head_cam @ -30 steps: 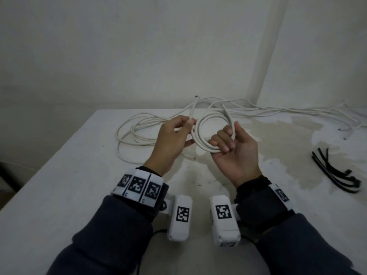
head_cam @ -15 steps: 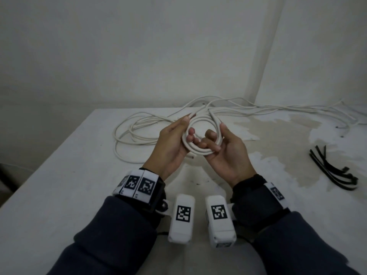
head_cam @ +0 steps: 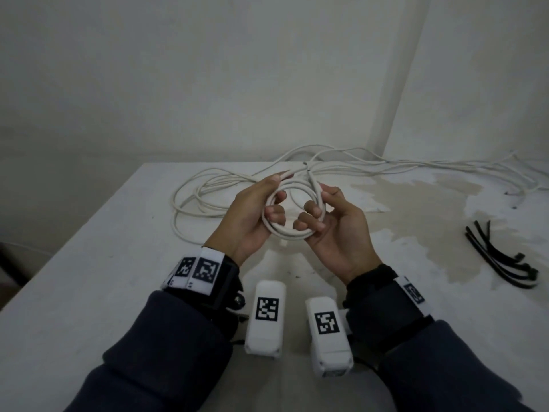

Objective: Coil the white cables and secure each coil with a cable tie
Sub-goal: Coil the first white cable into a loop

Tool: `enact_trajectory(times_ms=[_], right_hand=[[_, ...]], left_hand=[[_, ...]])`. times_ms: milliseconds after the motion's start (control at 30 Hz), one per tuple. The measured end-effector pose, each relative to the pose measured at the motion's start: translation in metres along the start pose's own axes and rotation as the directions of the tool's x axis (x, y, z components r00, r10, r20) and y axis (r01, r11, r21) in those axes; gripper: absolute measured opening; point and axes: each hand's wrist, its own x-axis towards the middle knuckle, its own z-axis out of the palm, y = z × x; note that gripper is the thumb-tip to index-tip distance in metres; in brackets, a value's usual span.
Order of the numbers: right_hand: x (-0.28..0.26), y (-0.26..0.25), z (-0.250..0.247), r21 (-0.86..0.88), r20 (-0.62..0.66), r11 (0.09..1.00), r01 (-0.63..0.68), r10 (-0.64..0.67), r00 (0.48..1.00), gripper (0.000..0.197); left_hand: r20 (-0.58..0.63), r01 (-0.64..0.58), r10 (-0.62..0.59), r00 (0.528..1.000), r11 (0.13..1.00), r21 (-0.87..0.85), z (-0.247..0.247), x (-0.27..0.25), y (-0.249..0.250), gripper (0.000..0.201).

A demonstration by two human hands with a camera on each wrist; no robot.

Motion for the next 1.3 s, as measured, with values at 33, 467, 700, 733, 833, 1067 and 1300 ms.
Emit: enact_trajectory(times_ms=[33,467,700,733,833,1067,1300], right_hand=[[0.0,-0.001,-0.002,0.004,0.008,1.0,-0.003,0.003,1.0,0.011],[-0.001,0.001,0.001,-0.095,0.029,0.995,0.009,-0.006,1.0,0.019],[0.002,-0.002,-0.002,-0.107,0.017,0.993,-0.043,0.045,0.999,0.022],[0.002,-0.001,-0.001,-0.094,0.033,0.994,-0.062,0.065,0.997,0.021],[0.002,0.003,0.001,-0.103,0.026,0.993,-0.058,0.061,0.998,0.023],[0.002,0.003,-0.001,-0.164,0.031,0.986,-0.024,0.03,0.999,0.024],[0.001,0.007,0.004,-0.278,-0.045,0.96,0.005,-0.018,0.999,0.021]], left_hand=[[0.009,0.045,-0.045,0.999,0.998,-0.039,-0.001,-0.001,0.001,0.021],[-0.008,0.161,-0.161,0.987,0.987,0.013,0.009,-0.005,0.001,0.02],[0.025,0.172,-0.174,0.984,0.982,0.079,0.003,-0.004,0.004,0.029],[0.029,0.175,-0.178,0.984,0.981,0.089,0.002,-0.004,0.004,0.031],[0.0,0.162,-0.164,0.986,0.977,0.137,0.001,-0.003,0.004,0.032],[-0.02,0.128,-0.127,0.992,0.959,0.255,0.001,-0.003,0.005,0.028],[-0.028,0.04,-0.031,0.999,0.878,0.477,0.005,-0.006,0.003,0.032]])
